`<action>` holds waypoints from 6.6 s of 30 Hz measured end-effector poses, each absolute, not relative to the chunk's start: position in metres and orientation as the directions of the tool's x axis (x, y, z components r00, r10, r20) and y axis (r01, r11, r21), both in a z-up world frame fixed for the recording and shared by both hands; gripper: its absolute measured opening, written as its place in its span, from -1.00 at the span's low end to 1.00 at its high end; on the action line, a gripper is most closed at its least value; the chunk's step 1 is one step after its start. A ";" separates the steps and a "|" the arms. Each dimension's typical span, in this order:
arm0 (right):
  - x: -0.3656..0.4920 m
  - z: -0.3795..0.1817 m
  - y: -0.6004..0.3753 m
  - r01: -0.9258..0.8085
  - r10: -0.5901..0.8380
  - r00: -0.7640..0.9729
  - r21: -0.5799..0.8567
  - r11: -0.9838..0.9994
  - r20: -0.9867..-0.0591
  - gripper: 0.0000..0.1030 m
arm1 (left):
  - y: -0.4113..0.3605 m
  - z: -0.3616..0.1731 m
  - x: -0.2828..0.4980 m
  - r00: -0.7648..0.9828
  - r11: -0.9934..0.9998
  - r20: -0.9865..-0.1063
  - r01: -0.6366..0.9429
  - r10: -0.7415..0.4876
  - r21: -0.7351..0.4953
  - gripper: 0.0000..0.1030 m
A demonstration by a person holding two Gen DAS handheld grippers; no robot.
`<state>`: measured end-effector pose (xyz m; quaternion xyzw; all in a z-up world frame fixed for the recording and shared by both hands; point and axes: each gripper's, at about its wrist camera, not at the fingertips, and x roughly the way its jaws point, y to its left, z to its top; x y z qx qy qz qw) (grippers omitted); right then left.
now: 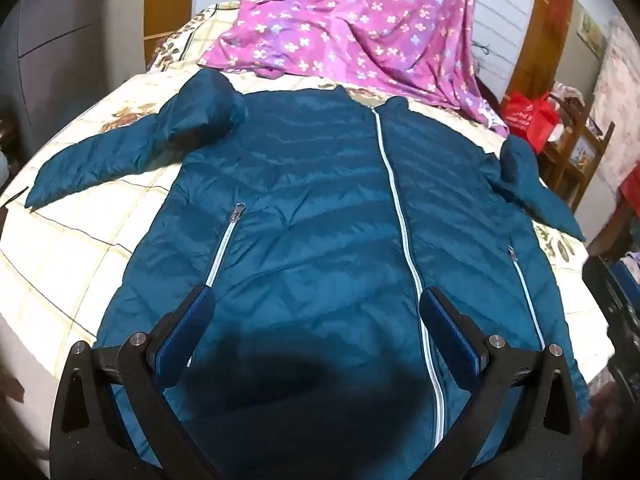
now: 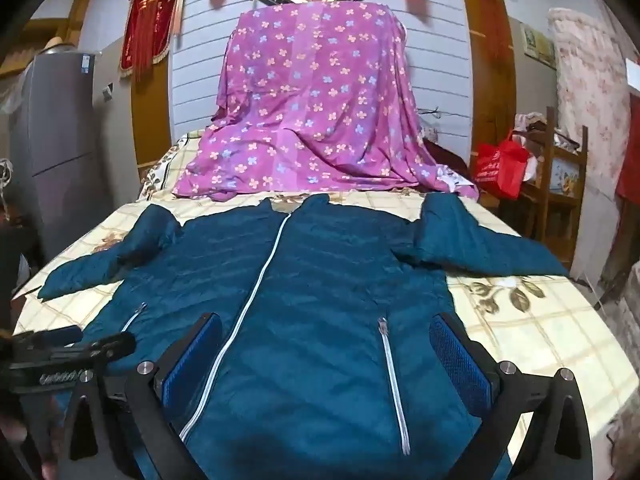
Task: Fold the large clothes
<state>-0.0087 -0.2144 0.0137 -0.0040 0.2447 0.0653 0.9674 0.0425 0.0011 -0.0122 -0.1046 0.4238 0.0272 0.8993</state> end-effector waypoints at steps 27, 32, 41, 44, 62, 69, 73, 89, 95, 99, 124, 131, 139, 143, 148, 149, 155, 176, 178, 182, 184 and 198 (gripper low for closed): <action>0.014 -0.011 -0.242 -0.023 0.139 0.814 0.207 0.978 -0.564 1.00 | -0.012 -0.040 0.061 0.615 0.987 -0.788 -0.142 0.029 -0.074 0.99; 0.018 -0.016 -0.229 -0.044 0.130 0.806 0.161 0.986 -0.577 1.00 | -0.013 -0.039 0.060 0.618 0.988 -0.786 -0.133 0.025 -0.074 0.99; 0.016 -0.014 -0.211 -0.079 0.120 0.818 0.096 0.992 -0.562 1.00 | -0.017 -0.037 0.060 0.628 0.991 -0.777 -0.120 0.035 -0.053 0.99; 0.015 -0.013 -0.212 -0.070 0.116 0.821 0.103 0.992 -0.559 1.00 | -0.020 -0.035 0.060 0.632 0.993 -0.773 -0.116 0.045 -0.037 0.99; 0.011 -0.009 -0.213 -0.061 0.104 0.820 0.096 0.994 -0.562 1.00 | -0.027 -0.033 0.056 0.643 0.994 -0.763 -0.106 0.063 -0.008 0.99; 0.012 -0.011 -0.212 -0.060 0.102 0.817 0.092 0.994 -0.567 1.00 | -0.027 -0.035 0.055 0.641 0.995 -0.764 -0.104 0.067 0.000 0.99; 0.014 -0.012 -0.211 -0.058 0.099 0.812 0.090 0.994 -0.574 1.00 | -0.026 -0.035 0.055 0.642 0.994 -0.765 -0.106 0.061 -0.010 0.99; 0.019 -0.019 -0.214 -0.050 0.094 0.793 0.090 0.995 -0.602 1.00 | -0.007 -0.036 0.051 0.647 0.984 -0.763 -0.137 0.004 -0.111 0.99; 0.020 -0.020 -0.218 -0.042 0.097 0.793 0.105 0.994 -0.602 1.00 | -0.006 -0.036 0.051 0.647 0.984 -0.763 -0.135 0.003 -0.112 0.99; 0.019 -0.020 -0.218 -0.037 0.095 0.794 0.108 0.993 -0.601 1.00 | -0.004 -0.037 0.052 0.645 0.984 -0.764 -0.137 -0.001 -0.117 0.99; 0.021 -0.022 -0.222 -0.021 0.088 0.790 0.116 0.993 -0.607 1.00 | -0.002 -0.037 0.052 0.648 0.978 -0.762 -0.152 -0.009 -0.140 0.99; 0.020 -0.020 -0.224 -0.013 0.081 0.796 0.117 0.993 -0.599 1.00 | 0.000 -0.035 0.049 0.653 0.976 -0.757 -0.159 -0.006 -0.145 0.99; 0.020 -0.020 -0.225 -0.001 0.075 0.793 0.122 0.992 -0.605 1.00 | 0.001 -0.035 0.048 0.653 0.976 -0.757 -0.155 -0.017 -0.155 0.99; 0.019 -0.020 -0.225 -0.006 0.074 0.792 0.114 0.994 -0.606 1.00 | 0.004 -0.036 0.048 0.652 0.974 -0.758 -0.158 -0.023 -0.165 0.99; 0.019 -0.020 -0.223 -0.006 0.072 0.792 0.110 0.994 -0.607 1.00 | 0.004 -0.036 0.048 0.653 0.974 -0.757 -0.157 -0.023 -0.165 0.99; 0.019 -0.020 -0.223 -0.006 0.072 0.792 0.110 0.994 -0.606 1.00 | 0.004 -0.036 0.049 0.652 0.973 -0.758 -0.158 -0.023 -0.166 0.99; 0.018 -0.016 -0.225 0.003 0.075 0.798 0.129 0.992 -0.598 1.00 | 0.004 -0.036 0.049 0.652 0.974 -0.758 -0.157 -0.023 -0.165 0.99; 0.015 -0.016 -0.233 0.016 0.068 0.807 0.136 0.991 -0.587 1.00 | 0.002 -0.036 0.049 0.653 0.975 -0.757 -0.155 -0.020 -0.159 0.99; 0.015 -0.016 -0.233 0.014 0.067 0.806 0.133 0.991 -0.588 1.00 | 0.002 -0.036 0.049 0.653 0.975 -0.757 -0.155 -0.020 -0.159 0.99; 0.015 -0.016 -0.234 0.014 0.067 0.806 0.133 0.991 -0.588 1.00 | 0.002 -0.036 0.049 0.652 0.976 -0.758 -0.154 -0.018 -0.156 0.99; 0.015 -0.016 -0.233 0.015 0.067 0.806 0.133 0.991 -0.588 1.00 | 0.003 -0.036 0.048 0.652 0.976 -0.758 -0.154 -0.018 -0.156 0.99; 0.005 -0.002 -0.234 0.015 0.055 0.850 0.130 0.991 -0.524 1.00 | 0.010 -0.030 0.049 0.674 0.973 -0.738 -0.149 -0.033 -0.179 0.99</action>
